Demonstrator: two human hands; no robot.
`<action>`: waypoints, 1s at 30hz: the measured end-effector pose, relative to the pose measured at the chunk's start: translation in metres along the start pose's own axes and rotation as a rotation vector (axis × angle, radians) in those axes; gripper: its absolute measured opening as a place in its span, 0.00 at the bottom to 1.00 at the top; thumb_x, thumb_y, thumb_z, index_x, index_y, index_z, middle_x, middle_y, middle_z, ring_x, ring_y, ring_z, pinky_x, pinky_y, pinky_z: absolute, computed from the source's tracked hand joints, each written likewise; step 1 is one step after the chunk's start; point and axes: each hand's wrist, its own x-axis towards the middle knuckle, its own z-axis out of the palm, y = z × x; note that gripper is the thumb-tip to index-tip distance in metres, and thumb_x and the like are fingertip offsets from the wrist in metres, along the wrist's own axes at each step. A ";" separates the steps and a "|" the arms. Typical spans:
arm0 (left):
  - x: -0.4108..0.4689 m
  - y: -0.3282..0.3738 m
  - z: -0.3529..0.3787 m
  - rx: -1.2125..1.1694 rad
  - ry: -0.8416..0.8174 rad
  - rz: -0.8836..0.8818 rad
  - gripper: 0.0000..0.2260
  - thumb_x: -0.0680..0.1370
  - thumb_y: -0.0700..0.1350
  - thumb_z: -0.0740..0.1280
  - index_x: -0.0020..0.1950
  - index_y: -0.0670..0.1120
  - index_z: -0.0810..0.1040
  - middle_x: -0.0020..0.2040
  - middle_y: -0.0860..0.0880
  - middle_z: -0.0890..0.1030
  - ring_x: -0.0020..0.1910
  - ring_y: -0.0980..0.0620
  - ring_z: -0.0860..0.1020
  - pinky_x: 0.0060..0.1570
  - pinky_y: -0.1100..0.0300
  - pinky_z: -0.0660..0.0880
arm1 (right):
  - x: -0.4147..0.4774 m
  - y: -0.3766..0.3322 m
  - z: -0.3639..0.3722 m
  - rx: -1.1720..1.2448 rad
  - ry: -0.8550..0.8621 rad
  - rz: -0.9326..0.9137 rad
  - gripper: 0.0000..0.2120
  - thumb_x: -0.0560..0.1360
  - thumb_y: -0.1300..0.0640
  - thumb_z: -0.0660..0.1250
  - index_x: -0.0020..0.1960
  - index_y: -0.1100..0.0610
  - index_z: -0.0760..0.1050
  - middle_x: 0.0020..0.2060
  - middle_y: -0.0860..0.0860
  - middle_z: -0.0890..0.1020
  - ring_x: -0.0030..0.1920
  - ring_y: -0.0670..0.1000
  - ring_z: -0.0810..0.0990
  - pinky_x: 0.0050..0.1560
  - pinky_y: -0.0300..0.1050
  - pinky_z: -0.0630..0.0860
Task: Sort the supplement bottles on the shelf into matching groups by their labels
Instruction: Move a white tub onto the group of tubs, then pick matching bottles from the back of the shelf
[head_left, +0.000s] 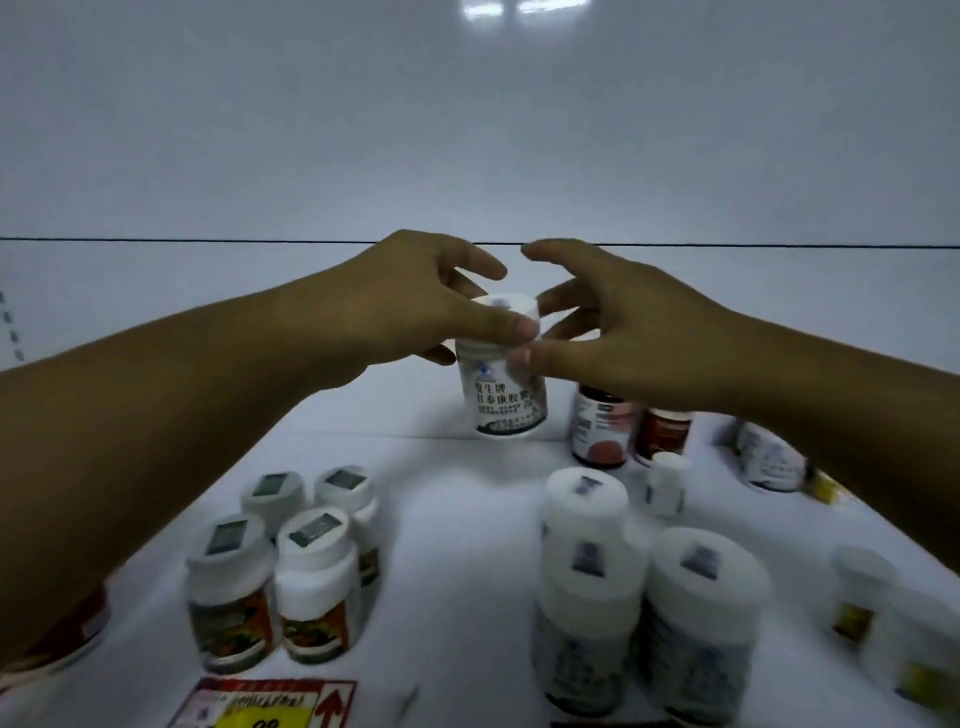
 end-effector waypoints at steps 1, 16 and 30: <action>0.001 0.007 0.015 -0.015 -0.022 0.031 0.33 0.50 0.59 0.75 0.55 0.56 0.77 0.43 0.57 0.85 0.42 0.58 0.84 0.38 0.62 0.80 | -0.010 0.006 -0.008 -0.012 -0.003 -0.015 0.35 0.65 0.44 0.70 0.69 0.39 0.60 0.53 0.40 0.77 0.48 0.40 0.80 0.43 0.33 0.75; -0.004 -0.005 0.084 0.496 -0.344 -0.007 0.04 0.71 0.47 0.72 0.38 0.51 0.85 0.37 0.56 0.85 0.39 0.60 0.81 0.43 0.65 0.77 | -0.077 0.096 -0.010 -0.043 -0.194 0.153 0.16 0.61 0.49 0.78 0.45 0.44 0.76 0.44 0.41 0.80 0.40 0.37 0.79 0.39 0.31 0.77; 0.093 -0.015 0.113 0.638 -0.233 0.031 0.15 0.74 0.50 0.69 0.59 0.48 0.77 0.60 0.49 0.78 0.54 0.53 0.76 0.47 0.63 0.69 | -0.049 0.140 -0.034 -0.006 0.030 0.242 0.05 0.72 0.48 0.67 0.46 0.46 0.79 0.45 0.42 0.84 0.45 0.43 0.81 0.47 0.40 0.77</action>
